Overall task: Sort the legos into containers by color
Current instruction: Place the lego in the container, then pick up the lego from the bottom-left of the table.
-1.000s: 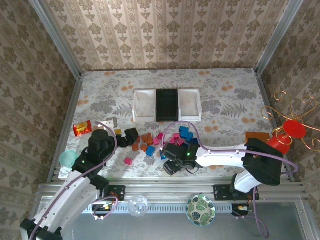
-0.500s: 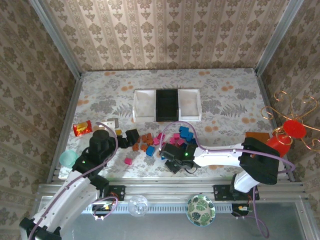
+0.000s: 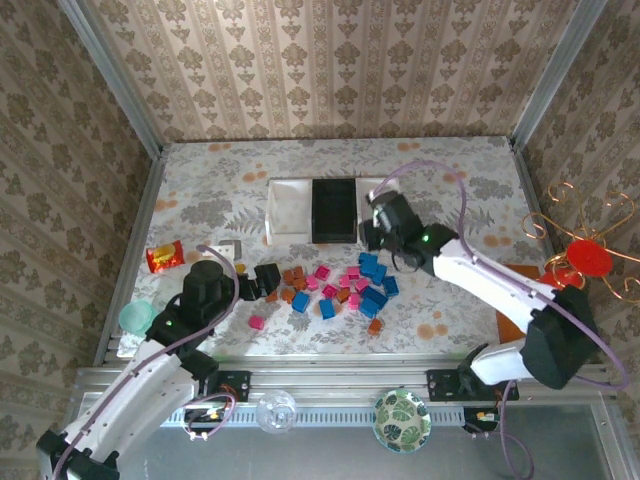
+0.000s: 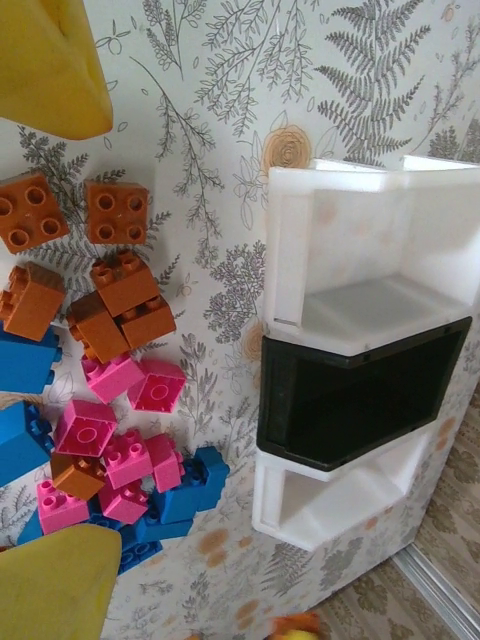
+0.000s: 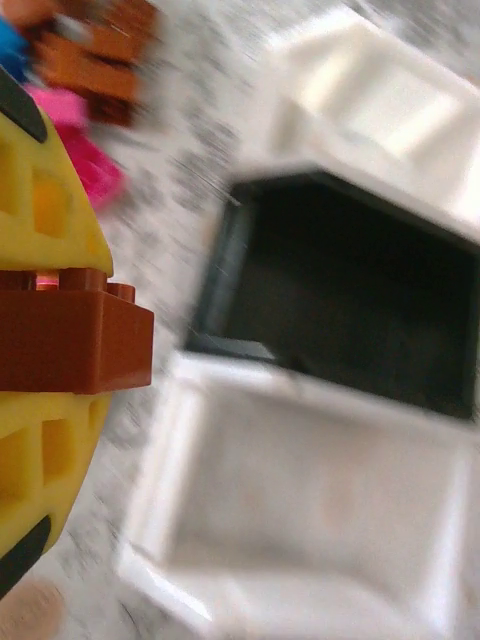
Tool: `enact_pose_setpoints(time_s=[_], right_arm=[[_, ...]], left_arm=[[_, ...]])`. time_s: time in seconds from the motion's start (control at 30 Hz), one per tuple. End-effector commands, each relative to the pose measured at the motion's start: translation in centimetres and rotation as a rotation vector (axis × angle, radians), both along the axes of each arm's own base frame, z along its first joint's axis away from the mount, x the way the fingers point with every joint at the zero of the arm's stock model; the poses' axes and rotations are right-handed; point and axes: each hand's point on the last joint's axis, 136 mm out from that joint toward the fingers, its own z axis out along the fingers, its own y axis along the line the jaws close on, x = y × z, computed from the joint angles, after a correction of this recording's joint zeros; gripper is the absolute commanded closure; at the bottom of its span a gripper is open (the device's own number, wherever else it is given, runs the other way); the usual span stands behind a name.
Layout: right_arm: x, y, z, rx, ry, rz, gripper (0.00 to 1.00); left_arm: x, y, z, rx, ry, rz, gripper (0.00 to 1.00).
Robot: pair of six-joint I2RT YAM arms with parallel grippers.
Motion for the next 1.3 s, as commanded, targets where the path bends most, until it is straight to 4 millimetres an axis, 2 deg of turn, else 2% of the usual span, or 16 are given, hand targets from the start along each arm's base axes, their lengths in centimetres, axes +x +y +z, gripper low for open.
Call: enact_pose_setpoints(time_s=[0.0, 0.17, 0.27, 0.33, 0.43, 0.53, 0.67, 0.73, 0.8, 0.9, 1.07, 1.27], right_arm=[[4.0, -2.5, -2.2, -0.038, 0.041, -0.112, 0.80], [8.8, -4.1, -6.0, -0.032, 0.130, -0.192, 0.79], [10.6, -4.4, -7.7, -0.050, 0.159, -0.213, 0.77], [11.3, -4.5, -8.3, -0.043, 0.174, -0.223, 0.69], [11.8, -3.9, -7.5, -0.012, 0.154, -0.210, 0.47], [11.5, -3.2, -5.5, 0.023, 0.118, -0.185, 0.36], [9.5, -1.8, -2.2, 0.057, 0.057, -0.134, 0.30], [7.4, -0.8, -0.7, 0.068, 0.013, -0.100, 0.27], [5.1, 0.1, -0.2, 0.070, -0.017, -0.069, 0.26], [1.6, 1.6, -1.0, 0.055, -0.022, -0.011, 0.24], [-2.7, 1.3, -3.0, 0.032, 0.004, 0.007, 0.24], [-5.1, -0.6, -3.9, 0.048, 0.004, -0.018, 0.24]], left_arm=[[-0.1, 0.0, 0.7, 0.012, -0.001, -0.003, 0.00], [-0.5, -0.1, -0.2, 0.027, 0.036, -0.007, 0.01], [-0.7, 0.1, -0.7, 0.038, 0.053, -0.003, 0.01], [-0.8, 0.2, -0.9, 0.044, 0.063, 0.001, 0.00], [-1.0, 0.3, -1.0, 0.053, 0.077, 0.002, 0.00], [-1.3, 0.3, -1.1, 0.066, 0.091, -0.002, 0.00], [-1.8, 0.2, -1.6, 0.096, 0.126, -0.012, 0.02], [-2.2, 0.3, -2.0, 0.118, 0.152, -0.011, 0.05], [-2.6, 0.6, -2.9, 0.158, 0.198, -0.004, 0.08], [-3.5, 0.8, -4.6, 0.235, 0.265, -0.006, 0.12], [-5.4, 1.9, -7.3, 0.385, 0.354, 0.025, 0.16], [-7.4, 2.8, -9.8, 0.426, 0.421, 0.052, 0.15]])
